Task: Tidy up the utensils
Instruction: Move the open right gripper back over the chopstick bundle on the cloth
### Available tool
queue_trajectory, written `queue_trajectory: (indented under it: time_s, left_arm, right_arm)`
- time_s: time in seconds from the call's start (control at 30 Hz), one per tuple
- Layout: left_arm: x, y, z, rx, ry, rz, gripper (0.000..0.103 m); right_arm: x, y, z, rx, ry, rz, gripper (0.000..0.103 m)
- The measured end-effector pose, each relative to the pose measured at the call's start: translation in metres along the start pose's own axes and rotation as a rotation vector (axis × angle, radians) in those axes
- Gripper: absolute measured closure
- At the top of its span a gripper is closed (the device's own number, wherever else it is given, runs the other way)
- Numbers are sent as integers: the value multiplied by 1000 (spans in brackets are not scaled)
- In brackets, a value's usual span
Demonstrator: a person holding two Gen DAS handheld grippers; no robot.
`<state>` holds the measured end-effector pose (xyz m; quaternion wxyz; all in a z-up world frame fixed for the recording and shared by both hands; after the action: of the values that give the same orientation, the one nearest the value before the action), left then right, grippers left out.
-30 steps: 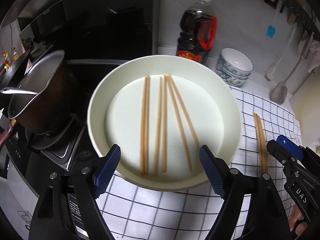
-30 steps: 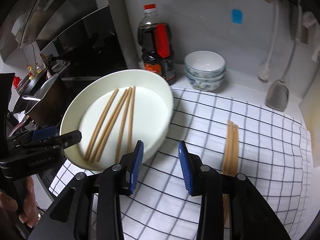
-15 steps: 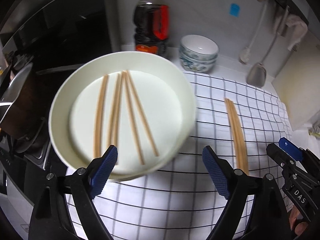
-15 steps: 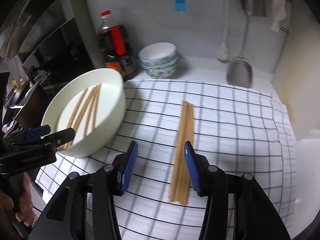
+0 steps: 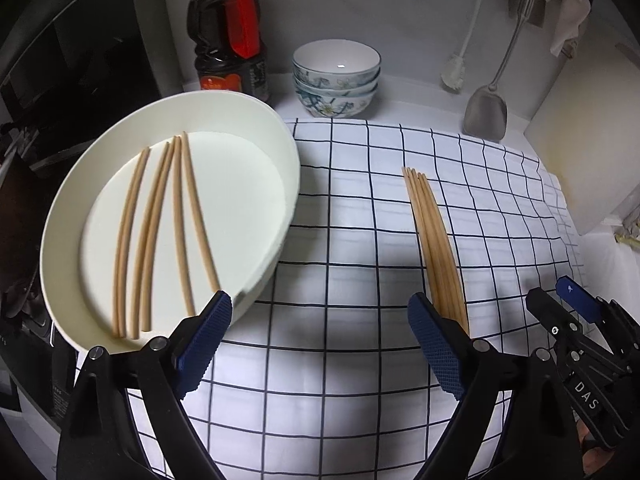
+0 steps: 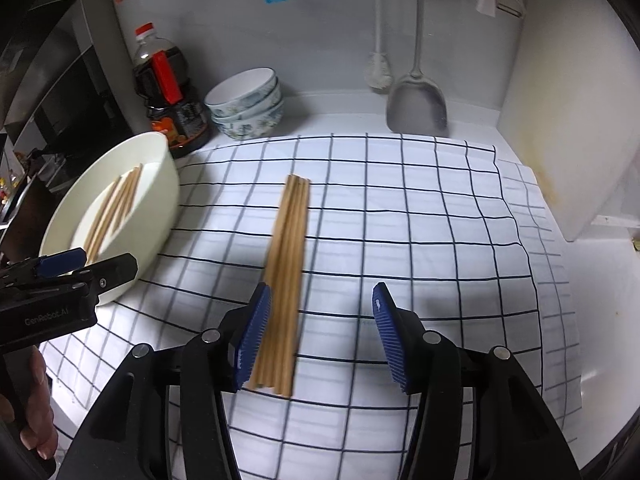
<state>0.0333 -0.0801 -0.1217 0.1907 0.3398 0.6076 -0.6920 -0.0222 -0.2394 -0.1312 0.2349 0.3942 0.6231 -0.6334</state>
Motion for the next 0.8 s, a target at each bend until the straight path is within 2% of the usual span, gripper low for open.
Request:
queue_trajectory:
  time_s: [0.07, 0.2, 0.8]
  left_arm:
    - [1, 4, 6, -2, 17, 14, 11]
    - [5, 13, 17, -2, 28, 1, 11]
    - [20, 38, 37, -10, 88, -5, 11]
  right_arm:
    - [4, 5, 4, 15, -21, 5, 51]
    - [10, 20, 3, 16, -60, 3, 50]
    - [32, 63, 1, -33, -58, -59, 50]
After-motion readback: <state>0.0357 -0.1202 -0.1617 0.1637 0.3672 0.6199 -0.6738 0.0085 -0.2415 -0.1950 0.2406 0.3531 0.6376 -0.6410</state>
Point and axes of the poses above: each gripper's, at about its wrist camera, not at the fingertips, and y roughly the way its jaws point, z to its right, x to its underside, the point moved 5 cm from there along y, roughly the way its jaws point, and after that the axes turned 14 degrees about z, right-handed, at the moved point
